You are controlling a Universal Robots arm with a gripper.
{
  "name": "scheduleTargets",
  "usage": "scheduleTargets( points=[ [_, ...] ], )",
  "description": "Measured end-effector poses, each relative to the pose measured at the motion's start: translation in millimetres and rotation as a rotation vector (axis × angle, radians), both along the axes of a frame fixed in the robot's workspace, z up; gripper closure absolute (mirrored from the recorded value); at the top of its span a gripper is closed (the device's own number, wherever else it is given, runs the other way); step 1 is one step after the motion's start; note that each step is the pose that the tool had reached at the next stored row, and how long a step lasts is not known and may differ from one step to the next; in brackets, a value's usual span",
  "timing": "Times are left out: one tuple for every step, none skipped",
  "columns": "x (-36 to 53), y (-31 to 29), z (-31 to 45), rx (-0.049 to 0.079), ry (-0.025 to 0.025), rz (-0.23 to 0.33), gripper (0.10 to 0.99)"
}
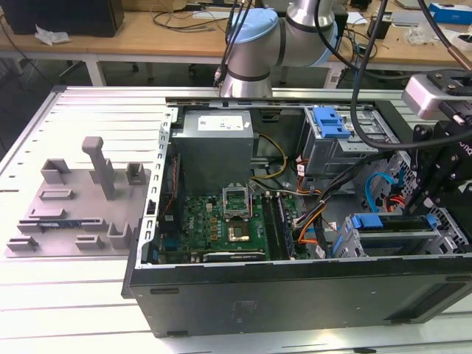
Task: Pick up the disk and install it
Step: 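Insert the first disk wire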
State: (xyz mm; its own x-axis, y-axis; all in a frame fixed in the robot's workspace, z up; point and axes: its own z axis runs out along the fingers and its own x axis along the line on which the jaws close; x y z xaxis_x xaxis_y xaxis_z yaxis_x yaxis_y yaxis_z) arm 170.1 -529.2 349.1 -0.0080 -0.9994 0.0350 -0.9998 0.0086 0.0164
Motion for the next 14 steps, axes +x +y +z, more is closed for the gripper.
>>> scheduleTargets(
  points=[
    [0.0, 0.0, -0.2, 0.0, 0.0, 0.0, 0.918],
    [0.0, 0.0, -0.4, 0.0, 0.0, 0.0, 0.918],
    [0.0, 0.0, -0.7, 0.0, 0.0, 0.0, 0.918],
    [0.1, 0.0, -0.9, 0.0, 0.0, 0.0, 0.918],
    [0.1, 0.0, -1.2, 0.0, 0.0, 0.001, 0.918],
    [0.2, 0.0, -1.4, 0.0, 0.0, 0.001, 0.918],
    [0.2, 0.0, -1.6, 0.0, 0.0, 0.001, 0.918],
    [0.3, 0.0, -2.1, 0.0, 0.0, 0.001, 0.918],
    [0.3, 0.0, -2.3, 0.0, 0.0, 0.001, 0.918],
    [0.4, 0.0, -2.5, 0.0, 0.0001, 0.001, 0.918],
    [0.4, 0.0, -2.8, 0.0, 0.0, 0.001, 0.918],
    [0.4, 0.0, -3.0, 0.0, 0.0, 0.001, 0.918],
    [0.4, 0.0, -3.4, 0.0, 0.0, 0.001, 0.918],
    [0.4, 0.0, -3.6, 0.0, 0.0001, 0.001, 0.918]
  ],
)
